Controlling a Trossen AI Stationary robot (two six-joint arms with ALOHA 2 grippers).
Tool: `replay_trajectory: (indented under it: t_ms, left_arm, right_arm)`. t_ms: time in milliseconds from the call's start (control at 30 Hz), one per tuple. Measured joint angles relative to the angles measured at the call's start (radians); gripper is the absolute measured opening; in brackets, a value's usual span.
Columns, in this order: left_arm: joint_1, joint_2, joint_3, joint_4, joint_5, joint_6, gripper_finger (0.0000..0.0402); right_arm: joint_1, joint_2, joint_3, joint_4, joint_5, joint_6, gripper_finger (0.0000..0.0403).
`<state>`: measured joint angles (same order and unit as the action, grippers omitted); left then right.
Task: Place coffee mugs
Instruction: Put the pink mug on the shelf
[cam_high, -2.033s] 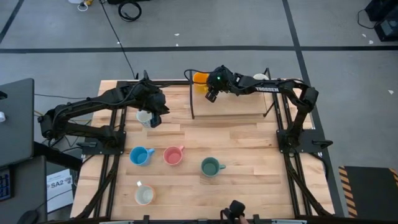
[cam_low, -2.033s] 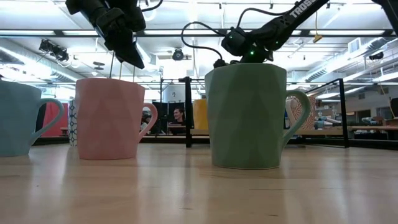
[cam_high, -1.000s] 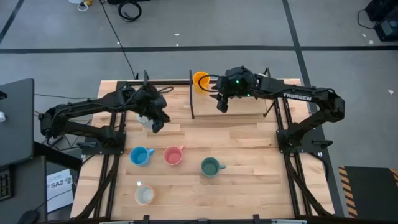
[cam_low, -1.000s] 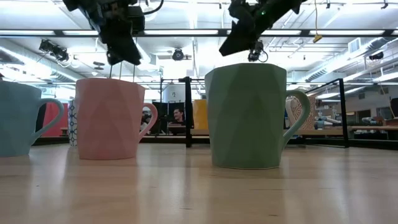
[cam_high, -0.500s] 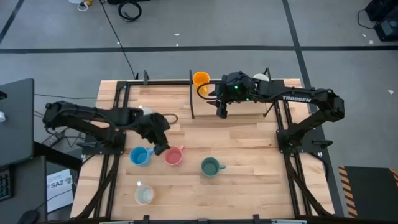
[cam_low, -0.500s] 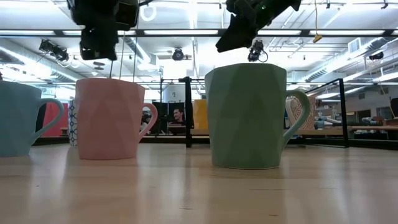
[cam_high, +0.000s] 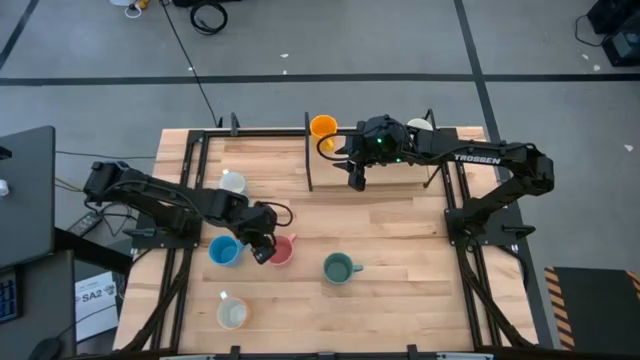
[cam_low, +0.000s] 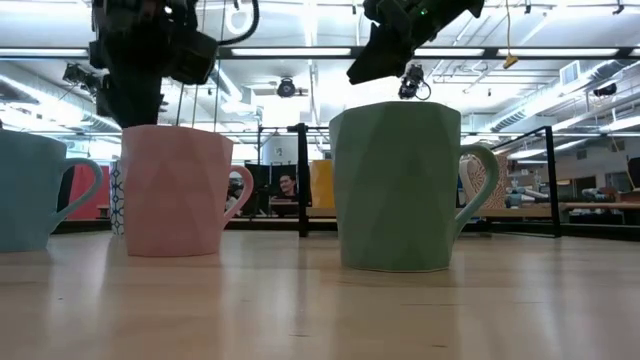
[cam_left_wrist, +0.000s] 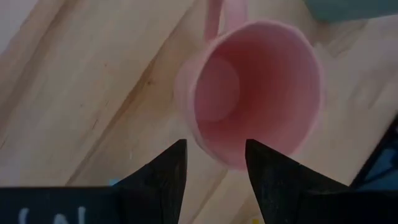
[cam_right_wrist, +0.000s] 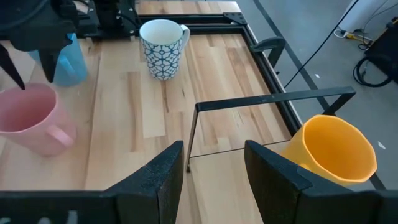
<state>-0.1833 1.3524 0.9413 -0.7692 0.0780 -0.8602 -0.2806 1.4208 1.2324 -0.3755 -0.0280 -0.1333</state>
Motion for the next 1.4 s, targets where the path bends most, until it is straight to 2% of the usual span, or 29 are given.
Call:
replay_trajectory:
  t_ms: [200, 467, 767, 1033, 1400]
  left_arm:
    - [-0.001, 0.039, 0.000, -0.007, -0.004, -0.051, 0.0169]
    - [-0.011, 0.111, 0.000, 0.010, -0.006, -0.043, 0.0165]
    - [0.017, 0.117, 0.000, 0.013, -0.039, 0.019, 0.0100]
    - [0.088, 0.117, 0.000, 0.017, -0.040, 0.245, 0.0028]
    - [0.235, 0.117, 0.001, 0.104, -0.045, 0.675, 0.0037]
  right_arm:
    - [0.000, 0.000, 0.000, -0.001, 0.000, 0.000, 0.0176]
    - [0.000, 0.000, 0.000, -0.001, 0.000, 0.000, 0.0175]
    - [0.000, 0.000, 0.000, -0.001, 0.000, 0.000, 0.0175]
    - [0.000, 0.000, 0.000, -0.001, 0.000, 0.000, 0.0175]
    - [0.000, 0.000, 0.000, -0.002, -0.003, 0.010, 0.0175]
